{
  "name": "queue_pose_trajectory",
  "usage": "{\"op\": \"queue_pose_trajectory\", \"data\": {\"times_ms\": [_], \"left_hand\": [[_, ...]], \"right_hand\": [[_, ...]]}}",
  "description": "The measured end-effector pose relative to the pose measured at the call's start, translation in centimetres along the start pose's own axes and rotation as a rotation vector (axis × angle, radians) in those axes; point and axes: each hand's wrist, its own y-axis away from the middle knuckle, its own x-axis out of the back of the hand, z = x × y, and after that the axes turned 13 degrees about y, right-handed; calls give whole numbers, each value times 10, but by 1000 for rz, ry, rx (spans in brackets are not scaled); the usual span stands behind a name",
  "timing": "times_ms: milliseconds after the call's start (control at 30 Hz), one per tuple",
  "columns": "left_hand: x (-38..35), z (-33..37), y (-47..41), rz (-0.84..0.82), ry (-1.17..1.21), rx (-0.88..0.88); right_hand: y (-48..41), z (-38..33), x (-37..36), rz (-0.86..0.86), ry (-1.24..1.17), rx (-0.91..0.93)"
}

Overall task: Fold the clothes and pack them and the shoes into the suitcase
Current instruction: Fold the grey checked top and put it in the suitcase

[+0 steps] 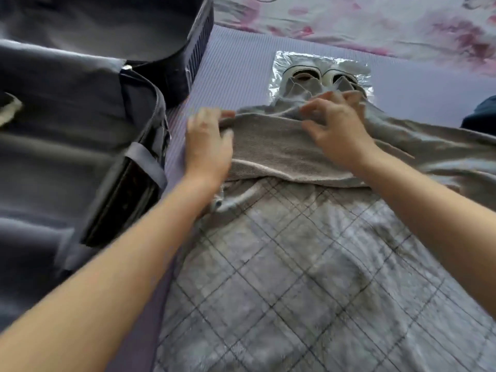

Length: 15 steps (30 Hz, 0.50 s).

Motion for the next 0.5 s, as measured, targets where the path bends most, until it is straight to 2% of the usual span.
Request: {"op": "queue_pose_trajectory", "data": {"times_ms": [67, 167, 333, 400, 500], "left_hand": [[10, -4, 46, 11, -38, -14], [20, -17, 87, 61, -72, 79], [26, -19, 90, 121, 138, 272], [25, -21, 84, 138, 180, 330], [25, -19, 77, 215, 323, 390]], "right_hand": [[-17, -32, -10, -54, -45, 64], [-42, -76, -30, -151, 3, 148], [-68, -124, -66, -310, 228, 283], [-73, -128, -73, -298, 299, 317], [-82, -128, -73, -258, 127, 218]]}}
